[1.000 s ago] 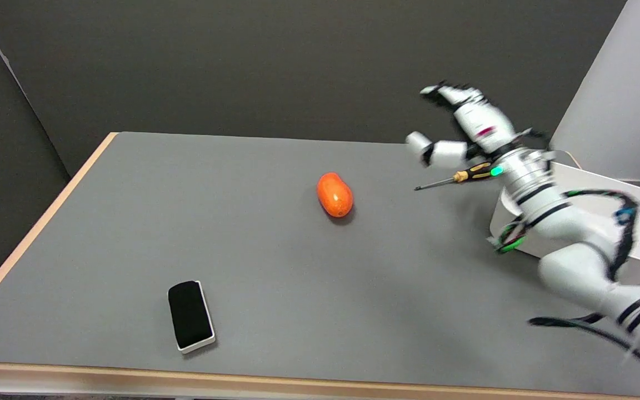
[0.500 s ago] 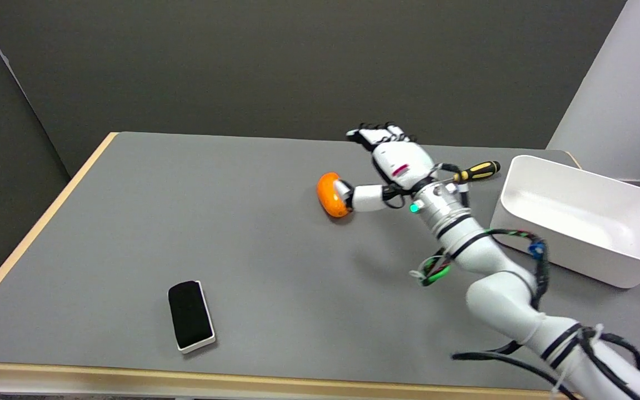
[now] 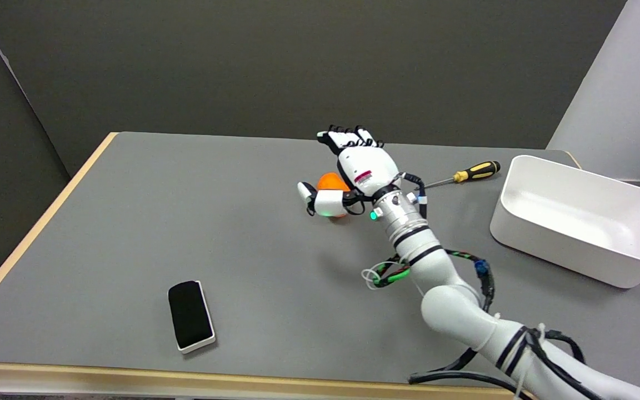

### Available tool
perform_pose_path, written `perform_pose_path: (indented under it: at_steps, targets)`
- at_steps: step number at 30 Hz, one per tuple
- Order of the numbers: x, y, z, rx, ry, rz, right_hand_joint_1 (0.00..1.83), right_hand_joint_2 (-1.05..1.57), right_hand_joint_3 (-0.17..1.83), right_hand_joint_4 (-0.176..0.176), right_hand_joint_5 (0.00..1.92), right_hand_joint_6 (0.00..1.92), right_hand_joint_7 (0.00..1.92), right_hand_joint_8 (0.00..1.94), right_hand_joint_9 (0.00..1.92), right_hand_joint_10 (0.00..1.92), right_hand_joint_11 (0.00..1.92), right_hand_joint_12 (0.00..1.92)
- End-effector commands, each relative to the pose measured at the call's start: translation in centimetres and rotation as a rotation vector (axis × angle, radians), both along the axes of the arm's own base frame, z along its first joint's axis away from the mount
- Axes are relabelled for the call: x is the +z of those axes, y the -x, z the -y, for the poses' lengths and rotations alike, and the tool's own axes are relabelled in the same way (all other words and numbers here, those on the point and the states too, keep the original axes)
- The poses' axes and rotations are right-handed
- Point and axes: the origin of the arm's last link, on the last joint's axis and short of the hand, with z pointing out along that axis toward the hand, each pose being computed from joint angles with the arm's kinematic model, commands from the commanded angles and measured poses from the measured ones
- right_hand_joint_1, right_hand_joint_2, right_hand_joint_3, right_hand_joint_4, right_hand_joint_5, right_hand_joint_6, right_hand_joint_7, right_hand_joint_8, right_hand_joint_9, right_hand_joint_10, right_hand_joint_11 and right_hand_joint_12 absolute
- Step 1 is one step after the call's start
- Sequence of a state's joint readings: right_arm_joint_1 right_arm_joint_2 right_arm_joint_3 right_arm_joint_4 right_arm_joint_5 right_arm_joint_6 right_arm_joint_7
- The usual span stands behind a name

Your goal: Pick up mango.

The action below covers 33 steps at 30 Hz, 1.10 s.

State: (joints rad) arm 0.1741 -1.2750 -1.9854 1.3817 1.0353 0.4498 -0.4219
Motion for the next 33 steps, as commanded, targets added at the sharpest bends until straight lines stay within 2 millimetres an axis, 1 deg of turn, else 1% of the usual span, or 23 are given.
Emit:
perform_pose_path:
  at_steps: [1,5,6,8,11,14,17,19,21,25,29,31,33]
  targets:
    - [-1.6,3.4,0.9,-0.074,0.187,0.011,0.48,0.68,0.76,-0.176,0.19,0.49,0.31,0.56,0.19,0.98,0.00,1.23]
    - [-1.2,5.4,1.4,-0.151,0.236,0.015,0.48,0.68,0.76,-0.176,0.19,0.48,0.30,0.56,0.18,0.98,0.00,1.23]
    - [-1.2,5.6,1.5,-0.162,0.241,0.022,0.49,0.68,0.76,-0.176,0.18,0.47,0.29,0.55,0.18,0.97,0.00,1.24]
    - [-1.4,6.4,1.8,-0.194,0.248,0.042,0.49,0.68,0.76,-0.176,0.17,0.46,0.26,0.54,0.16,0.97,0.00,1.24]
    - [-2.0,6.8,2.0,-0.215,0.240,0.051,0.48,0.67,0.76,-0.176,0.14,0.42,0.19,0.49,0.11,0.92,0.00,1.24]
    - [-2.6,6.9,2.3,-0.218,0.234,0.054,0.48,0.67,0.76,-0.176,0.11,0.39,0.13,0.45,0.06,0.87,0.00,1.23]
    - [-2.8,6.9,2.5,-0.221,0.236,0.056,0.48,0.66,0.76,-0.176,0.07,0.38,0.05,0.41,0.00,0.74,0.00,1.23]
    - [-2.8,6.7,2.8,-0.220,0.239,0.063,0.48,0.62,0.83,-0.176,0.05,0.37,0.03,0.39,0.00,0.64,0.00,1.20]
    - [-2.8,6.6,3.0,-0.222,0.237,0.071,0.45,0.61,0.86,-0.176,0.04,0.34,0.00,0.33,0.00,0.52,0.00,1.15]
    - [-3.1,6.6,3.5,-0.227,0.230,0.066,0.44,0.60,0.86,-0.176,0.03,0.30,0.00,0.27,0.00,0.45,0.00,1.13]
    - [-3.0,6.8,3.9,-0.236,0.236,0.055,0.45,0.60,0.86,-0.176,0.03,0.28,0.00,0.26,0.00,0.43,0.00,1.12]
    - [-2.6,6.9,4.3,-0.240,0.246,0.041,0.64,0.59,0.95,-0.176,0.02,0.24,0.00,0.22,0.00,0.45,0.05,0.95]
    - [-1.9,7.0,4.8,-0.244,0.268,0.031,0.65,0.59,0.95,-0.176,0.02,0.24,0.00,0.21,0.00,0.44,0.04,0.95]
